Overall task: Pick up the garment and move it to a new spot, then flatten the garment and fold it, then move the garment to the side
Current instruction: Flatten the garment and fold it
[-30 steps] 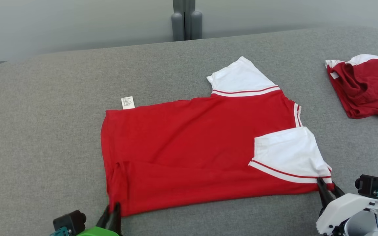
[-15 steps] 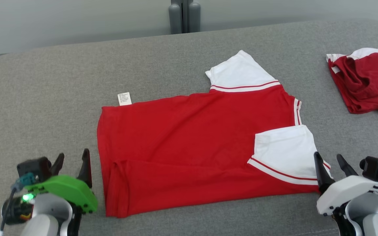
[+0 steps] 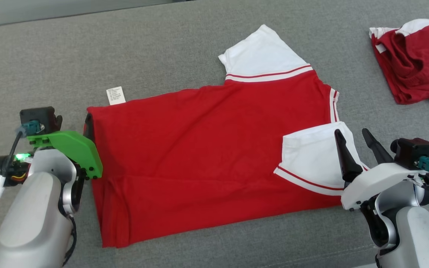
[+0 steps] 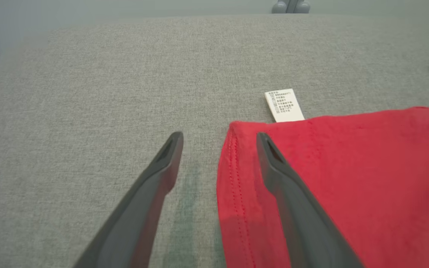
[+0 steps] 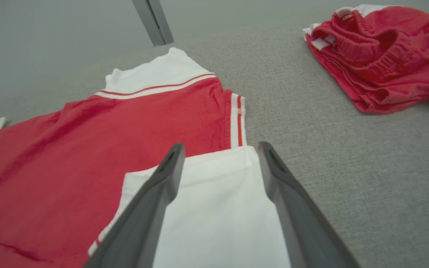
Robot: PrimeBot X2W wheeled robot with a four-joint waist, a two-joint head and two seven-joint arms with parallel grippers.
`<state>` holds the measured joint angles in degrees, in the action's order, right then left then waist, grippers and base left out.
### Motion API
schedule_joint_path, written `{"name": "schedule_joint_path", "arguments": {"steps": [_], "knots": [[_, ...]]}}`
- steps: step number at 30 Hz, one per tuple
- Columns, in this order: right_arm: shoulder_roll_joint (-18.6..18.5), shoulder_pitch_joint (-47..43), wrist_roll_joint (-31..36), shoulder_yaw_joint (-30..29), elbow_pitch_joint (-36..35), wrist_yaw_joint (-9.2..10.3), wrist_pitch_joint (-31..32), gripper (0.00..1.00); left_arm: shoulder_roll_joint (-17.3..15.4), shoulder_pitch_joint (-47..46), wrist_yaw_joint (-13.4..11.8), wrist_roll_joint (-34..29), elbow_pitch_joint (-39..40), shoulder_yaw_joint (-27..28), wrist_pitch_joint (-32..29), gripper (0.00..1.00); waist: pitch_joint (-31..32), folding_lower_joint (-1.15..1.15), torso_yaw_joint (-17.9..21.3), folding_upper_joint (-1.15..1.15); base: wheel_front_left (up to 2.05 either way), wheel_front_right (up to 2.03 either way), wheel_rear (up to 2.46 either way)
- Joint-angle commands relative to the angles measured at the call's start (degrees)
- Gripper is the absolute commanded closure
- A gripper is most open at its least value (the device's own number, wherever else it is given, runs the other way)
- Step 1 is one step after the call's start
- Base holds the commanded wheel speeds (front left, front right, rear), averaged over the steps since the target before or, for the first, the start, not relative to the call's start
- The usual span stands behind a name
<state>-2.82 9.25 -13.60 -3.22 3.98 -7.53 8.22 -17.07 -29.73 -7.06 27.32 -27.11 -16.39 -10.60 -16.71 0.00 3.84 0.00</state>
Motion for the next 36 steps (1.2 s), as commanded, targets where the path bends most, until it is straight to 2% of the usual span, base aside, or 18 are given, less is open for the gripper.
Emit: {"name": "schedule_joint_path", "arguments": {"steps": [1, 12, 13, 14, 15, 16, 17, 22, 28, 36], "knots": [[-0.13, 1.13, 0.28, 0.19, -0.23, 0.09, -0.45, 0.00, -0.56, -2.07, -0.24, -1.37, -1.46, -0.39, 0.08, 0.00, -2.57, 0.00, 1.58, 0.00, 0.00, 0.00, 0.00], [-0.13, 2.66, 0.92, 0.31, 0.68, 0.09, -2.83, 0.00, 0.78, -7.52, 1.44, -2.70, -9.67, -2.92, 2.25, 0.00, -4.77, 0.00, 2.43, 0.00, 0.00, 0.00, 0.00], [-0.12, 2.83, 1.00, 0.25, 0.79, 0.09, -2.88, 0.00, 0.88, -7.76, 1.57, -2.65, -10.02, -3.08, 2.44, 0.06, -4.95, 0.00, 2.38, 0.00, 0.00, 0.00, 0.00], [-0.13, 3.03, 1.13, 0.16, 0.84, 0.09, -2.96, 0.00, 0.94, -7.97, 1.69, -2.65, -10.28, -3.20, 2.57, 0.36, -5.09, 0.00, 2.32, 0.00, 0.00, 0.00, 0.00], [-0.13, 3.36, 1.28, 0.02, 0.88, 0.09, -3.09, 0.00, 1.04, -8.26, 1.97, -2.74, -10.51, -3.36, 3.00, 0.59, -5.26, 0.00, 2.23, 0.00, 0.00, 0.00, 0.00], [-0.13, 3.60, 1.45, -0.02, 0.91, 0.09, -3.17, 0.00, 1.15, -8.42, 2.00, -2.74, -10.71, -3.46, 3.22, 0.75, -5.34, 0.00, 2.14, 0.00, 0.00, 0.00, 0.00], [-0.12, 3.88, 1.73, 0.07, 0.90, 0.09, -3.19, 0.00, 1.29, -8.59, 2.08, -2.74, -10.88, -3.59, 3.56, 1.00, -5.40, 0.00, 2.00, 0.00, 0.00, 0.00, 0.00], [-0.56, 8.26, 3.41, 1.16, 0.94, 0.09, -2.66, 0.00, 1.60, -9.25, 2.35, -2.87, -10.39, -3.88, 5.61, 1.00, -5.85, 0.00, 0.95, 0.00, 0.00, 0.00, 0.00], [-3.64, 18.87, 4.83, 3.06, 3.88, 0.09, -0.93, 0.00, 3.25, -8.72, 2.63, -3.25, -7.49, -5.19, 7.96, 1.00, -7.12, 0.00, -1.77, 0.00, 0.00, 0.00, 0.00], [-9.38, 36.84, 4.07, 6.19, 16.56, 0.09, 5.07, 0.00, 6.42, -10.25, 2.99, -4.48, -1.85, -8.32, 8.86, 1.00, -10.46, 0.00, -7.99, 0.00, 0.00, 0.00, 0.00]]}}
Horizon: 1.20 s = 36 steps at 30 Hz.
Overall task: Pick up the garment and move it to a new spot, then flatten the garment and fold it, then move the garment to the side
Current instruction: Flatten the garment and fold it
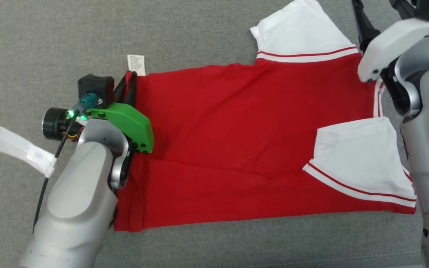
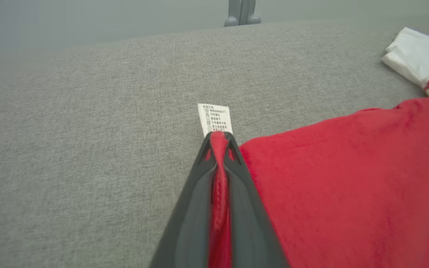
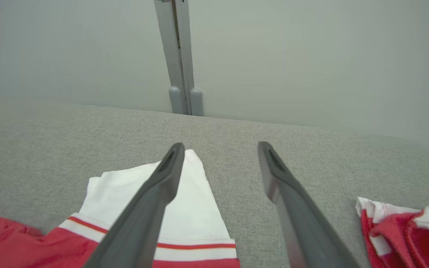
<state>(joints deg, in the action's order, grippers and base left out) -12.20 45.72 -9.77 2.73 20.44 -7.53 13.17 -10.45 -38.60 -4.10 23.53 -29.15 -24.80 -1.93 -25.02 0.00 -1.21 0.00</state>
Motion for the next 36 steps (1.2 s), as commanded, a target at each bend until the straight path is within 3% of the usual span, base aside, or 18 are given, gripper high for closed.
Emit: {"name": "schedule_joint_path", "arguments": {"steps": [1, 9, 19, 20, 23, 36], "knots": [[-0.87, 2.60, 0.38, 0.83, 2.34, 0.09, 1.24, 0.00, 0.30, -1.55, 0.06, -0.78, 0.96, -0.35, 0.23, 1.00, -2.71, 0.00, -3.93, 0.00, 0.00, 0.00, 0.00], [-2.21, 13.83, -1.34, 0.46, 17.52, 0.09, 6.55, 0.00, 3.68, -2.62, -0.48, -0.37, 5.09, -2.19, 1.45, 1.00, -6.81, 0.00, -9.48, 0.00, 0.00, 0.00, 0.00], [-2.27, 19.05, 2.60, 1.55, 31.06, 0.09, 5.58, 0.00, 5.00, -2.80, -0.78, 0.24, 5.35, -3.32, 3.04, 1.00, -8.00, 0.00, -11.21, 0.00, 0.00, 0.00, 0.00], [-2.06, 19.22, 2.74, 1.62, 32.03, 0.06, 5.26, 0.41, 5.00, -2.84, -0.79, 0.31, 5.26, -3.35, 3.10, 1.00, -7.87, 0.00, -11.15, 0.00, 0.00, 0.00, 0.00], [-1.82, 19.67, 2.97, 1.80, 34.22, 0.06, 4.38, 1.00, 4.61, -2.84, -0.86, 0.48, 5.00, -3.26, 3.18, 1.00, -7.32, 0.00, -10.79, 0.00, 0.00, 0.00, 0.00], [-1.21, 19.61, 0.12, 3.62, 37.39, 0.10, -7.33, 1.00, 2.07, -0.64, -0.66, 2.37, 2.14, -1.69, 3.36, 1.00, -1.24, 0.00, -6.08, 0.00, 0.00, 0.00, 0.00]]}}
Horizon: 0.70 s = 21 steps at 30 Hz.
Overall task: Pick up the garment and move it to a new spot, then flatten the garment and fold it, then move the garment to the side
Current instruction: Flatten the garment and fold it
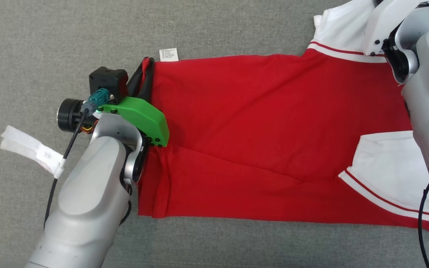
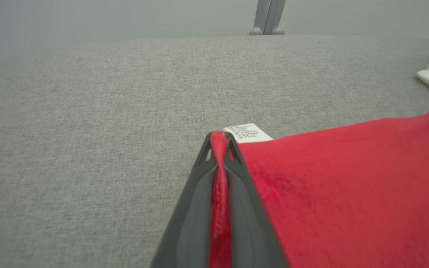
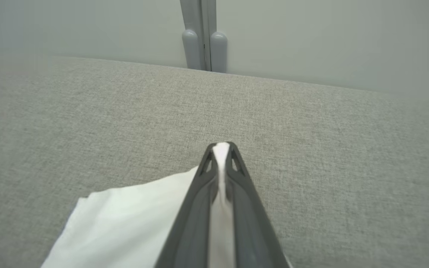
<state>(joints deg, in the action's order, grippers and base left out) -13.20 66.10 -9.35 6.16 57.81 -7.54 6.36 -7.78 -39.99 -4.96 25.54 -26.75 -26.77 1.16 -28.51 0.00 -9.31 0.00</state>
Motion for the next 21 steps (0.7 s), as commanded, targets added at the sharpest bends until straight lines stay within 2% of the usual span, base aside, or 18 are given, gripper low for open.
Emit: {"name": "schedule_joint_path", "arguments": {"steps": [1, 7, 14, 21], "knots": [[-0.42, -1.22, -0.86, 0.81, -0.22, 0.11, -1.31, 1.00, -0.87, 0.95, 0.21, 0.51, -0.50, 0.47, 0.56, 1.00, 2.97, 0.00, 2.55, 0.00, 0.00, 0.00, 0.00], [-1.93, -5.76, -6.66, 4.56, -3.92, 0.11, -6.12, 1.00, -2.42, 2.92, -0.11, 1.66, -1.93, 1.79, 1.49, 1.00, 7.68, 0.00, 5.73, 0.00, 0.00, 0.00, 0.00], [-3.79, -16.59, -14.24, 9.16, -12.66, 0.11, -9.46, 1.00, -4.55, 7.75, -0.68, 2.53, -1.34, 2.51, 2.79, 1.00, 13.92, 0.00, 8.38, 0.00, 0.00, 0.00, 0.00], [-4.74, -32.64, -19.97, 5.99, -23.78, 0.11, -12.17, 1.00, -5.18, 17.62, -1.13, 3.95, 4.39, 2.25, 6.06, 1.00, 19.11, 0.00, 9.21, 0.00, 0.00, 0.00, 0.00]]}}
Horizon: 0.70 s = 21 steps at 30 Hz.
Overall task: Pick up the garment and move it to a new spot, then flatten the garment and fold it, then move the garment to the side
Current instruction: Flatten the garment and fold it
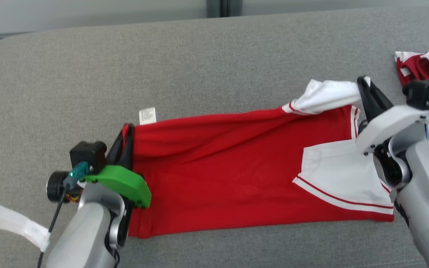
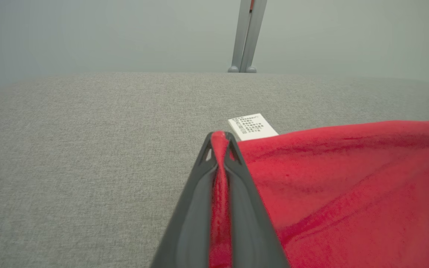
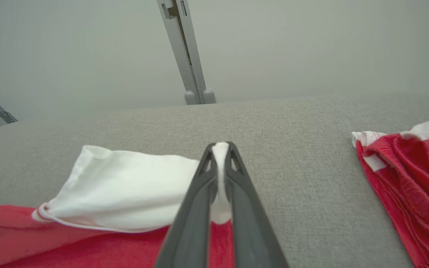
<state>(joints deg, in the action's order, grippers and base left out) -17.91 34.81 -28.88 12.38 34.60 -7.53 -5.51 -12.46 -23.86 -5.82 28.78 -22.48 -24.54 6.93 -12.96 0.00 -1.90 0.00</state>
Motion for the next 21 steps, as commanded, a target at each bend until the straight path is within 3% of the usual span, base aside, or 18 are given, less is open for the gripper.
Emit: {"name": "schedule_joint_path", "arguments": {"steps": [1, 5, 10, 15, 16, 17, 18, 19, 21], "knots": [[0.17, -3.46, -0.75, -0.86, -2.17, 0.09, -0.38, 1.00, -0.59, 2.89, -0.44, 0.81, 1.09, -0.04, 0.54, 1.00, 3.93, 0.00, 1.87, 0.00, 0.00, 0.00, 0.00], [1.12, -11.79, 0.53, -4.61, -8.87, 0.10, 0.17, 1.00, -0.86, 8.44, -1.92, 1.96, 4.62, 0.52, 0.86, 1.00, 4.44, 0.00, 2.01, 0.00, 0.00, 0.00, 0.00], [5.31, -19.81, 2.90, -9.01, -15.92, 0.09, 2.96, 1.00, -1.36, 13.41, -3.48, 3.26, 6.40, 1.56, 1.25, 1.00, 4.64, 0.00, 2.25, 0.00, 0.00, 0.00, 0.00], [8.98, -23.86, 4.54, -11.52, -18.88, 0.09, 5.41, 1.00, -0.78, 15.17, -3.15, 4.76, 5.37, 1.85, 1.40, 1.00, 4.75, 0.00, 2.30, 0.00, 0.00, 0.00, 0.00], [9.66, -24.36, 5.00, -11.99, -19.15, 0.09, 5.54, 0.82, -0.69, 15.28, -3.06, 4.93, 5.05, 1.87, 1.65, 0.77, 4.77, 0.00, 2.34, 0.00, 0.00, 0.00, 0.00], [10.10, -24.91, 5.49, -12.34, -19.39, 0.09, 5.60, 0.55, -0.47, 15.40, -3.09, 5.15, 4.92, 2.04, 2.13, 0.31, 4.79, 0.00, 2.37, 0.00, 0.00, 0.00, 0.00], [10.46, -25.37, 5.91, -12.65, -19.64, 0.09, 5.49, 0.29, -0.35, 15.63, -3.15, 5.21, 4.86, 2.11, 2.47, 0.00, 4.82, 0.00, 2.37, 0.00, 0.00, 0.00, 0.00], [10.86, -25.82, 6.21, -13.02, -19.90, 0.09, 5.21, 0.00, -0.30, 15.93, -3.18, 5.38, 4.86, 2.18, 2.76, 0.00, 4.85, 0.00, 2.36, 0.00, 0.00, 0.00, 0.00], [11.63, -26.99, 6.65, -13.87, -20.50, 0.09, 4.85, 0.00, -0.33, 16.79, -3.03, 5.70, 5.43, 2.47, 3.48, 0.00, 4.98, 0.00, 2.33, 0.00, 0.00, 0.00, 0.00]]}}
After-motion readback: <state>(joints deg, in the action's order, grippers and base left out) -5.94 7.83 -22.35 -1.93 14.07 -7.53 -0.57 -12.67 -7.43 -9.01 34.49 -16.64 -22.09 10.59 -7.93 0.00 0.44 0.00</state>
